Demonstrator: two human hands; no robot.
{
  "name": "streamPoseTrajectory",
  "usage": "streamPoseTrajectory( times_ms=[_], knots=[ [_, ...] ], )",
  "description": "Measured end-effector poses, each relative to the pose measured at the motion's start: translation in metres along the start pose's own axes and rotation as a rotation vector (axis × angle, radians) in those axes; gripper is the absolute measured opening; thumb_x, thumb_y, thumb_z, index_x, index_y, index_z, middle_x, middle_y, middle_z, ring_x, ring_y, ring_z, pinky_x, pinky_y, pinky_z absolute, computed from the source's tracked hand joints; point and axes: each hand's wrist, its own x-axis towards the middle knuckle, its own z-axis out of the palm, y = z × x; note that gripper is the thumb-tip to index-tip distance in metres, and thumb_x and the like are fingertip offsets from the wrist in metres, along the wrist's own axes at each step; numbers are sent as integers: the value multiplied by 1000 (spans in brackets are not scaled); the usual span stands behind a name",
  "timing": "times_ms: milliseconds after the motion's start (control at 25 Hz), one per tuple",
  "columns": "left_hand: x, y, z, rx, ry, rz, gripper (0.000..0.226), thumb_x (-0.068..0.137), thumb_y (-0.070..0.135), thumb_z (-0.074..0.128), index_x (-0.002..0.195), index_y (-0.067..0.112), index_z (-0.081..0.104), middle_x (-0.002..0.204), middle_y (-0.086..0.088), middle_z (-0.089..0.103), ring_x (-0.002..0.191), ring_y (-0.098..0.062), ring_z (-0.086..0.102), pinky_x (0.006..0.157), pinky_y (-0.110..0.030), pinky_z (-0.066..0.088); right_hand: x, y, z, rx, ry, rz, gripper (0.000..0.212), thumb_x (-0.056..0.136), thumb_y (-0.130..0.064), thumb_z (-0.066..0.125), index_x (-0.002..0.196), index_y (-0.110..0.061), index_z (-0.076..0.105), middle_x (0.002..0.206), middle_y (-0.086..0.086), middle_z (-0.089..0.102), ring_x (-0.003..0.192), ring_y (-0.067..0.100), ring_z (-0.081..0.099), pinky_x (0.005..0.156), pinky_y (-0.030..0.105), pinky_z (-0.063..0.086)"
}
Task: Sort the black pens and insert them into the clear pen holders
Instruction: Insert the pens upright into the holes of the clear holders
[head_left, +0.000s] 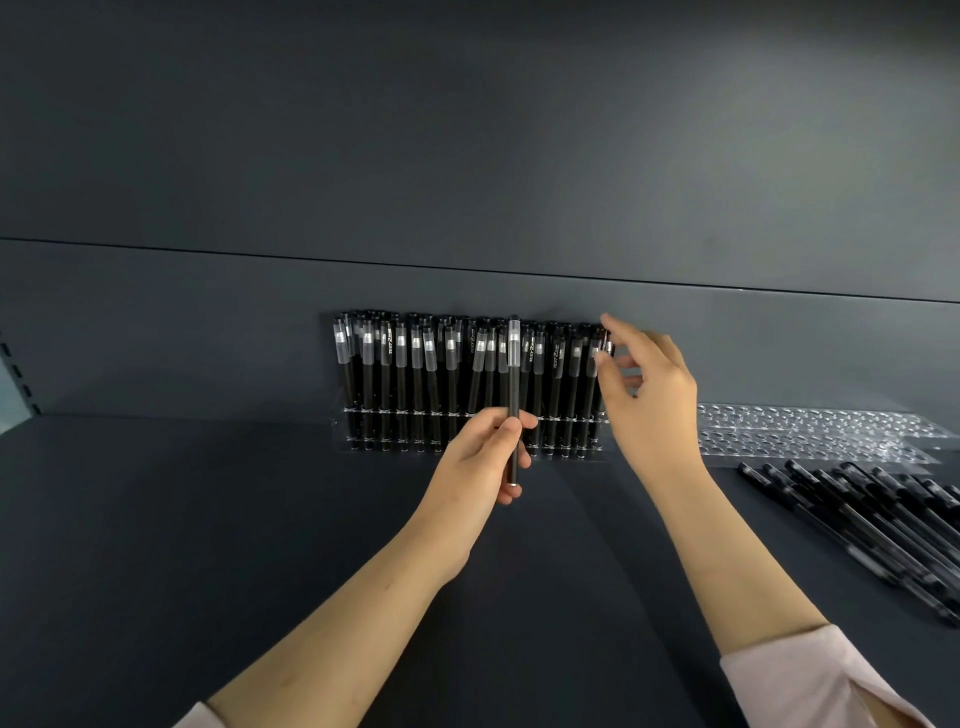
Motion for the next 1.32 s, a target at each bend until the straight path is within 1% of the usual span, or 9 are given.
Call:
streamPoseTrajectory(
  times_ms=[80,200,480,600,680,800,920,1200,1320],
  knots=[
    [-1,0,0,53,-7,6,25,102,32,43,103,32,67,78,9,58,62,-5,52,63,-20,46,0,-14,-3,166,-115,73,40,96,-21,57,135,-30,52,101,-8,67,87,6,61,77,16,50],
    [-2,0,0,140,-27,18,25,101,37,43,101,37,68,80,15,56,69,-2,52,66,-18,42,-2,-31,-7,535,-310,239,35,96,-20,58,129,-28,56,100,-1,73,89,11,68,77,24,55],
    [-5,3,-1,215,-98,51,22,99,42,46,105,44,67,83,21,57,67,5,52,63,-9,41,-1,-29,-10,703,-338,317,26,89,-3,63,109,-19,57,90,9,73,85,17,67,74,28,53],
    [4,0,-10,528,-23,247,32,98,43,46,127,37,58,116,15,53,97,4,51,87,-10,40,7,-22,-17,616,-115,223,28,89,1,61,106,-20,53,90,9,73,82,17,68,74,30,56],
    [13,-2,-24,876,192,498,43,97,42,45,137,27,52,136,10,44,122,-2,39,109,-25,27,12,-16,-28,435,119,146,30,91,-3,60,105,-28,52,92,4,72,82,16,68,77,25,53],
    [27,-7,-53,1097,464,623,45,96,32,52,139,20,50,151,-4,35,141,-23,28,114,-41,14,10,-9,-33,290,278,120,28,93,-9,58,110,-30,51,98,0,68,81,7,63,71,9,44],
    [37,-17,-83,1130,562,551,49,96,26,55,143,20,44,158,-7,23,147,-31,16,116,-52,13,9,-4,-26,259,246,102,26,94,-9,57,113,-27,53,98,-1,67,83,8,62,72,9,45],
    [43,-30,-90,1137,478,503,60,97,28,52,152,28,28,162,-8,7,149,-34,5,116,-54,15,8,9,-12,62,86,51,28,92,-9,60,115,-24,58,95,-6,65,79,6,60,77,16,49],
    [44,-34,-84,1164,514,504,63,96,31,52,153,28,24,162,-10,-4,148,-39,-2,117,-59,9,6,20,-3,-64,-47,46,34,92,-14,63,123,-25,57,108,-4,60,85,5,58,75,11,48]
  ],
)
